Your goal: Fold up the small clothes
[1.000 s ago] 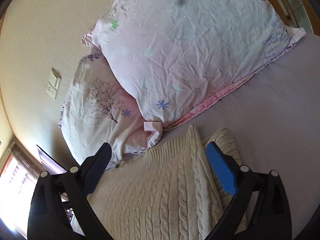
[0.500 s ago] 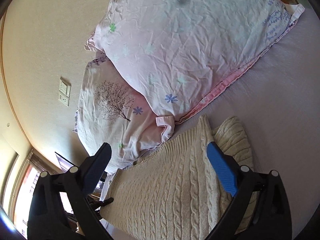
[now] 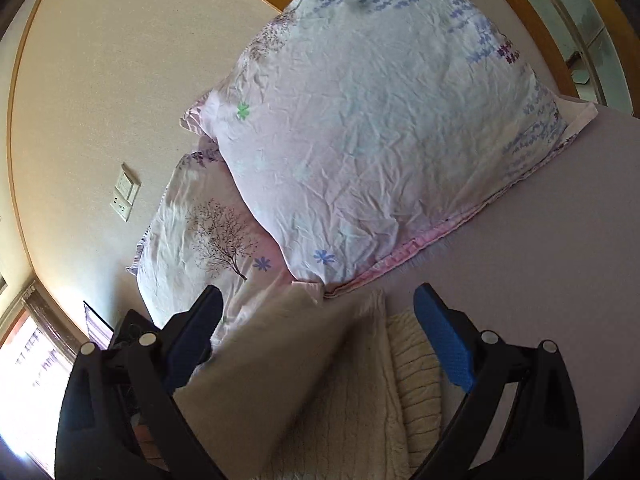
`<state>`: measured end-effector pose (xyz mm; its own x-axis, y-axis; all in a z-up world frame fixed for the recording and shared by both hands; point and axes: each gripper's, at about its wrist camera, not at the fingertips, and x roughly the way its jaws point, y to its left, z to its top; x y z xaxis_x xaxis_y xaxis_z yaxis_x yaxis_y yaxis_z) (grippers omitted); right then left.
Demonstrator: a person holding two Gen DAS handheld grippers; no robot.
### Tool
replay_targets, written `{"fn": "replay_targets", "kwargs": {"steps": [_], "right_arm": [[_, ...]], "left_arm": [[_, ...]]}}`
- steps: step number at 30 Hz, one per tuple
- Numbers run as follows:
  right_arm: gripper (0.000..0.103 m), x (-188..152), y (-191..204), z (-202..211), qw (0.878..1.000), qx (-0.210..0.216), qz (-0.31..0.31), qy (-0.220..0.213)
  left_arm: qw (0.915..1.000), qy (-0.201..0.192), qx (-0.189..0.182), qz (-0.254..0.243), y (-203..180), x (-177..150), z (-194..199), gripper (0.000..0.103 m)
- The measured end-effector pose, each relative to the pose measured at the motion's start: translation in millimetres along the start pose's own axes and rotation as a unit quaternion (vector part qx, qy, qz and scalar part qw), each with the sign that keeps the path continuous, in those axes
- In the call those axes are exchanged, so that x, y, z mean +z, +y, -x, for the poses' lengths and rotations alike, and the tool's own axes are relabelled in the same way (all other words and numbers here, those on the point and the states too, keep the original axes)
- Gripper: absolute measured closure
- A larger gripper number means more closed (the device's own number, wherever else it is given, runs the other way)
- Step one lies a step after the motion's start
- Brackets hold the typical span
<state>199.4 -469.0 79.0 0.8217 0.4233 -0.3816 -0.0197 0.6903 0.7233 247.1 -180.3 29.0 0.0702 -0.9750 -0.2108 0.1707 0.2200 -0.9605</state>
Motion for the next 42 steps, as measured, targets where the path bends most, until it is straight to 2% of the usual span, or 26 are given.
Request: {"fn": "replay_targets", "kwargs": {"steps": [1, 3, 4, 5, 8, 10, 12, 14, 15, 16, 17, 18, 21, 22, 24, 25, 26, 28, 30, 31, 32, 35, 39, 40, 41, 42], "right_arm": [[0.007, 2.1, -6.8, 0.7, 1.000, -0.003, -0.005, 0.006], [0.007, 5.5, -19.3, 0.1, 0.999, 0.003, -0.022, 0.024], [0.004, 6.9, -26.7, -3.5, 0.998, 0.012, -0.041, 0.041], [0.004, 5.9, -33.1, -9.2, 0.996, 0.018, -0.061, 0.062], [0.004, -3.9, -41.2, -31.5, 0.988, 0.021, -0.087, 0.130], [0.007, -11.0, -37.5, -43.8, 0.985, -0.015, -0.070, 0.160], [0.020, -11.9, -28.8, -39.9, 0.988, -0.023, -0.042, 0.148], [0.021, -11.9, -23.8, -35.1, 0.990, -0.006, -0.030, 0.138], [0.021, -13.3, -24.0, -37.5, 0.989, -0.015, -0.025, 0.145], [0.028, -16.7, -25.2, -44.9, 0.986, -0.029, -0.021, 0.164], [0.074, -21.2, -25.2, -54.8, 0.982, -0.035, -0.015, 0.187], [0.088, -24.2, -23.2, -62.2, 0.979, -0.049, 0.000, 0.200], [0.093, -17.2, -22.6, -56.4, 0.984, -0.100, 0.017, 0.144], [0.092, -14.7, -27.3, -53.9, 0.985, -0.108, 0.010, 0.134], [0.071, -13.8, -38.5, -52.4, 0.984, -0.107, -0.021, 0.143], [0.041, -14.0, -42.3, -51.9, 0.982, -0.115, -0.034, 0.148], [0.020, -13.1, -43.9, -51.7, 0.981, -0.119, -0.038, 0.152], [0.019, -15.8, -42.3, -49.7, 0.981, -0.102, -0.040, 0.160], [0.025, -20.8, -40.7, -52.6, 0.979, -0.109, -0.037, 0.168], [0.056, -25.3, -38.5, -59.0, 0.977, -0.114, -0.034, 0.179], [0.065, -30.1, -38.3, -64.3, 0.976, -0.102, -0.039, 0.191], [0.073, -36.3, -19.4, -68.0, 0.978, -0.077, -0.021, 0.193], [0.074, -55.3, 15.7, -94.6, 0.976, -0.041, 0.031, 0.213], [0.068, -58.9, 25.2, -102.0, 0.974, -0.049, 0.057, 0.212], [0.054, -62.0, 35.0, -105.1, 0.972, -0.072, 0.083, 0.208], [0.050, -63.5, 41.4, -100.6, 0.971, -0.085, 0.095, 0.203]], "left_arm": [[0.9999, 0.004, -0.015, -0.003, -1.5, -2.0, -1.6, 0.079], [0.9984, -0.022, 0.013, -0.050, -13.9, -3.3, 17.8, 0.058], [0.9950, -0.051, 0.047, -0.072, -20.1, -2.2, 34.2, 0.027], [0.9864, -0.091, 0.100, -0.093, -24.7, -3.1, 54.5, 0.014], [0.9490, -0.127, 0.252, -0.140, -26.4, -3.2, 85.4, 0.014], [0.9356, -0.115, 0.307, -0.132, -13.0, -3.2, 92.1, 0.014], [0.9348, -0.090, 0.325, -0.111, 5.1, -7.5, 95.2, 0.014], [0.9381, -0.078, 0.323, -0.098, 17.8, -11.3, 94.1, 0.014], [0.9399, -0.073, 0.319, -0.097, 22.8, -16.2, 97.9, 0.014], [0.9398, -0.070, 0.319, -0.099, 25.0, -18.1, 96.1, 0.014], [0.9392, -0.066, 0.321, -0.101, 27.0, -19.2, 94.0, 0.014], [0.9392, -0.064, 0.321, -0.102, 28.1, -20.2, 90.2, 0.014], [0.9432, -0.057, 0.313, -0.095, 32.4, -23.0, 81.6, 0.014], [0.9464, -0.054, 0.306, -0.088, 35.0, -24.4, 79.4, 0.013], [0.9519, -0.050, 0.292, -0.078, 40.0, -28.2, 69.9, 0.013], [0.9530, -0.054, 0.287, -0.080, 39.5, -29.1, 67.6, 0.012], [0.9521, -0.058, 0.287, -0.089, 39.1, -32.2, 65.1, 0.012], [0.9521, -0.065, 0.282, -0.100, 38.1, -34.3, 56.6, 0.015], [0.9486, -0.077, 0.287, -0.107, 39.5, -38.1, 56.4, 0.030], [0.9497, -0.081, 0.282, -0.108, 40.8, -38.7, 59.5, 0.041], [0.9522, -0.083, 0.273, -0.109, 40.4, -38.6, 64.7, 0.054], [0.9544, -0.087, 0.260, -0.117, 30.9, -41.2, 90.7, 0.060], [0.9256, -0.122, 0.317, -0.167, 16.4, -49.3, 136.8, 0.058], [0.9169, -0.127, 0.338, -0.170, 17.8, -48.3, 145.2, 0.052], [0.9060, -0.134, 0.366, -0.166, 20.8, -47.9, 154.5, 0.047], [0.9001, -0.140, 0.381, -0.158, 21.8, -49.9, 163.5, 0.047]]}}
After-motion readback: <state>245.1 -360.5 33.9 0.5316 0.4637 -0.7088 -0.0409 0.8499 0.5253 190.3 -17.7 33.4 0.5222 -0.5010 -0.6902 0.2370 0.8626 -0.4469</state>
